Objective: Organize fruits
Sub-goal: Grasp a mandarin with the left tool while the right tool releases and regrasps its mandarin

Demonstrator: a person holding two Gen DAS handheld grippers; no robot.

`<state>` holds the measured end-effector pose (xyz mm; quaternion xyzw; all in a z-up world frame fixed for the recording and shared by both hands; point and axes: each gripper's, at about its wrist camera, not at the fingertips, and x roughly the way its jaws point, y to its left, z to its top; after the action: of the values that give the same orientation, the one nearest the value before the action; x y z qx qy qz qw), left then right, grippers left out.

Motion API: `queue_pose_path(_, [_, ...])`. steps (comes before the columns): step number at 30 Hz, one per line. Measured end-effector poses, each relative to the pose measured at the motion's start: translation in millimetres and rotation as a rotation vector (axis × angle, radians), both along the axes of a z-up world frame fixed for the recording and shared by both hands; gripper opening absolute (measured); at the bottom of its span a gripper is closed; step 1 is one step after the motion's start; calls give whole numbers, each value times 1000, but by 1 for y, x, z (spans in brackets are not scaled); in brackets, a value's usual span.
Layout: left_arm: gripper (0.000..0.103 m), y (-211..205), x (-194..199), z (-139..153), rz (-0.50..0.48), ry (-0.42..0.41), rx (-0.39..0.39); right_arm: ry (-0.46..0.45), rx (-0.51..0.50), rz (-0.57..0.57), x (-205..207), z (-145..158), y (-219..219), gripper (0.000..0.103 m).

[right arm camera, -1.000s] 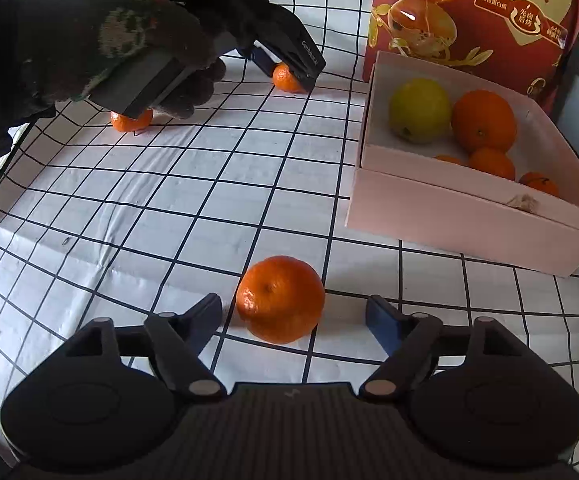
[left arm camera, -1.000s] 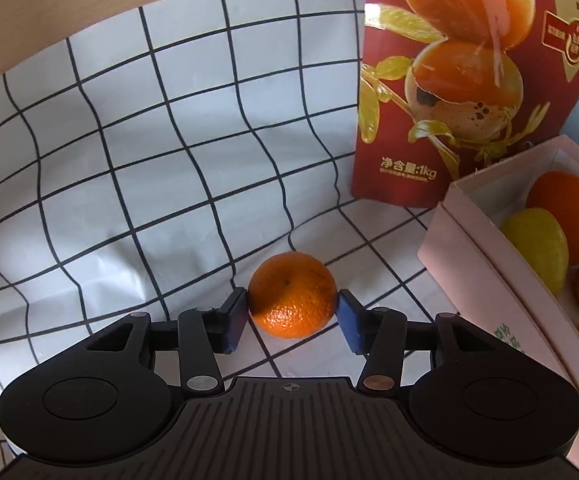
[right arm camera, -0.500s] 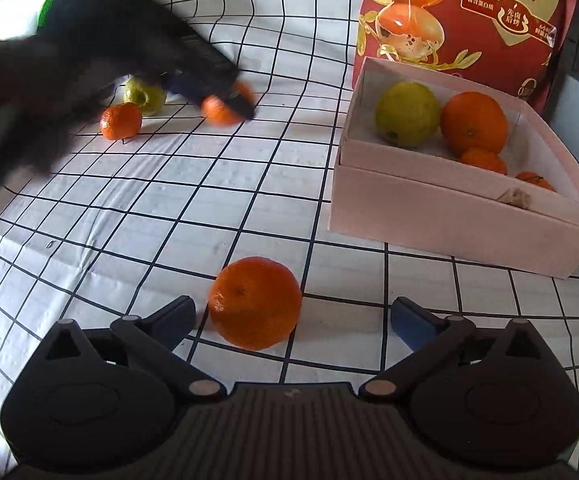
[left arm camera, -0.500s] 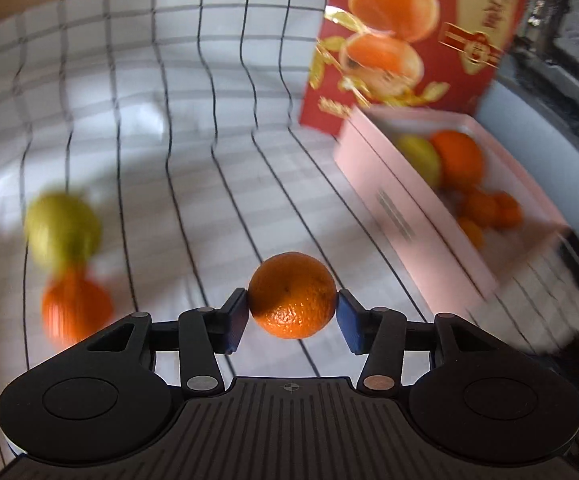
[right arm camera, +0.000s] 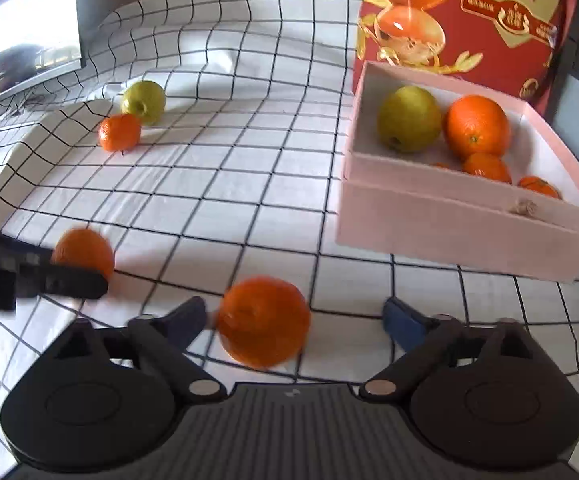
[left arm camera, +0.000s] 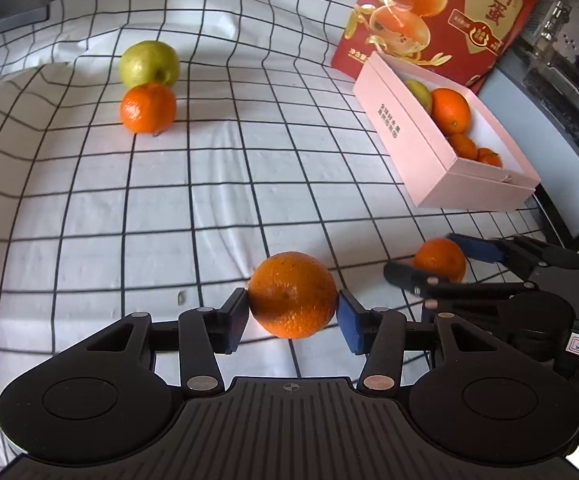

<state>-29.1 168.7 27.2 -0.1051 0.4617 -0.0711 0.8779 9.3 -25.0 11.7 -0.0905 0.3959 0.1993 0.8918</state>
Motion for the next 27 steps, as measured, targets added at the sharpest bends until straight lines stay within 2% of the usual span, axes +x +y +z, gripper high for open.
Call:
queue_pose_path(1, [53, 0, -1, 0, 2, -1, 1, -5, 0, 12, -2, 1, 3, 69])
queue_pose_path(2, [53, 1, -2, 0, 4, -1, 0, -10, -7, 20, -5, 3, 5, 53])
queue_pose_path(3, [53, 1, -3, 0, 5, -2, -2, -11, -11, 24, -7, 4, 7, 44])
queue_pose_path(4, [53, 1, -3, 0, 6, -3, -2, -20, -15, 22, -11, 6, 7, 43])
queue_pose_path(10, [53, -2, -3, 0, 5, -2, 12, -2, 1, 31, -31, 11, -8, 43])
queue_pose_path(13, [53, -3, -2, -1, 8, 10, 13, -5, -22, 31, -39, 13, -13, 43])
queue_pose_path(17, [53, -9, -3, 0, -1, 14, 49, -9, -54, -6, -45, 13, -25, 55])
queue_pose_path(27, [53, -13, -2, 2, -6, 19, 79, 14, -60, -64, -51, 11, -46, 68])
